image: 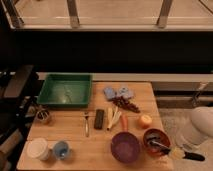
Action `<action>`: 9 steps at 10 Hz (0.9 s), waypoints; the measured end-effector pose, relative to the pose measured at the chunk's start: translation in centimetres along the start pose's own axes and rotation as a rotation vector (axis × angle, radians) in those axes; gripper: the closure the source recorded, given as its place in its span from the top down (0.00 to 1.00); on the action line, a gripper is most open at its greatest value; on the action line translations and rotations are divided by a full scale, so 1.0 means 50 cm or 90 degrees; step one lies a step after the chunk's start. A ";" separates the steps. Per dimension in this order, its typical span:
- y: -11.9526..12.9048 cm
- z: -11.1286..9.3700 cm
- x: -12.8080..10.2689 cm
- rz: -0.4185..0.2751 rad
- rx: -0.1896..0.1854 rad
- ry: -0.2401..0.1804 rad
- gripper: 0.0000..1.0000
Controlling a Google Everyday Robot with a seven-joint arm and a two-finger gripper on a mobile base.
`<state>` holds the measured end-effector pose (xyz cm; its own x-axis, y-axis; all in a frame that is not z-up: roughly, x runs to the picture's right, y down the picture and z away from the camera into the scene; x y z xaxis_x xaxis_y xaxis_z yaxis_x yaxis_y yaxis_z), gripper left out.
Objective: Wipe red bowl with brush
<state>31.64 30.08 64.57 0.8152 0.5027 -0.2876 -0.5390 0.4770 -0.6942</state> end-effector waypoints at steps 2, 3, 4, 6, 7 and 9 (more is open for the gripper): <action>0.015 -0.003 0.036 0.017 0.000 0.003 0.00; 0.012 -0.009 0.046 0.024 0.004 0.004 0.00; 0.001 -0.023 0.053 0.030 0.016 0.006 0.00; -0.020 -0.038 0.047 0.029 0.030 0.007 0.00; -0.035 -0.042 0.035 0.026 0.035 0.005 0.00; -0.049 -0.040 -0.006 0.004 0.034 0.004 0.00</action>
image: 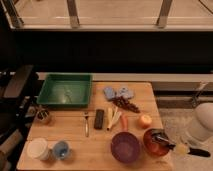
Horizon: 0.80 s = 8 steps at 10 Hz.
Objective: Wipe red bowl with brush
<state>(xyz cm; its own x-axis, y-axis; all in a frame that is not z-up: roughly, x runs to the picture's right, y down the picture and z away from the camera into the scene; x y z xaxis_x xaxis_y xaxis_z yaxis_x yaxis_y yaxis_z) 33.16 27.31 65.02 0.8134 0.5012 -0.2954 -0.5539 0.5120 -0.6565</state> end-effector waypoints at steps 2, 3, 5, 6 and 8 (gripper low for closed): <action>0.019 0.014 -0.009 -0.016 -0.015 0.004 0.00; 0.034 0.020 0.005 -0.013 -0.021 0.008 0.00; 0.056 0.017 0.041 0.007 -0.022 0.007 0.00; 0.058 0.006 0.052 0.015 -0.015 0.002 0.00; 0.047 -0.017 0.037 0.010 0.001 -0.007 0.00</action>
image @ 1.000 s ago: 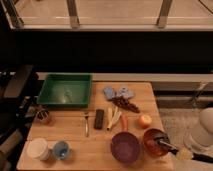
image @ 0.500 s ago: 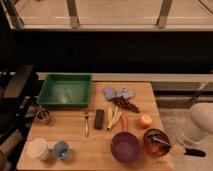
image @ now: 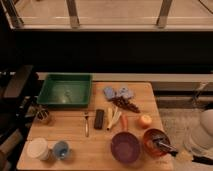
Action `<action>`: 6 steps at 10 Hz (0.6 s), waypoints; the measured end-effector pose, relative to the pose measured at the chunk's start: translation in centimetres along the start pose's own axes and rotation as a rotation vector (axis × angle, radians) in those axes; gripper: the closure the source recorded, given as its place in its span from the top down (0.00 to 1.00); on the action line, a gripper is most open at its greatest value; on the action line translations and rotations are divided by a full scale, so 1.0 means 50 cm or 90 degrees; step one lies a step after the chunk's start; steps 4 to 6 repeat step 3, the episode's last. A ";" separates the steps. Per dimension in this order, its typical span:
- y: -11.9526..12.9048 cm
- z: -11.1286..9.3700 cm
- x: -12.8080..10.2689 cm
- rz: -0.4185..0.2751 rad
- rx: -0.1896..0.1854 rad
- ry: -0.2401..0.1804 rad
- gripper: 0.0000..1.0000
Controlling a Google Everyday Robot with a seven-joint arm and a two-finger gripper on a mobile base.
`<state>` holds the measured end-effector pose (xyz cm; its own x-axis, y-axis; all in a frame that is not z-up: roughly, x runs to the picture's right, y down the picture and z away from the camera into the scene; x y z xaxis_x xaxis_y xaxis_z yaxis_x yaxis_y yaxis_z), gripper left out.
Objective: Wipe red bowl with brush
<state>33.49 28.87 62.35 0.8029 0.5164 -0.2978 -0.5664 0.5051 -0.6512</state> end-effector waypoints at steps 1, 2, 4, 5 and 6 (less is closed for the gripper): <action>-0.014 -0.011 -0.024 -0.012 0.007 -0.006 0.00; -0.025 -0.017 -0.056 -0.027 0.009 -0.014 0.00; -0.028 -0.012 -0.094 -0.046 0.002 -0.016 0.00; -0.028 -0.012 -0.094 -0.046 0.002 -0.016 0.00; -0.028 -0.012 -0.094 -0.046 0.002 -0.016 0.00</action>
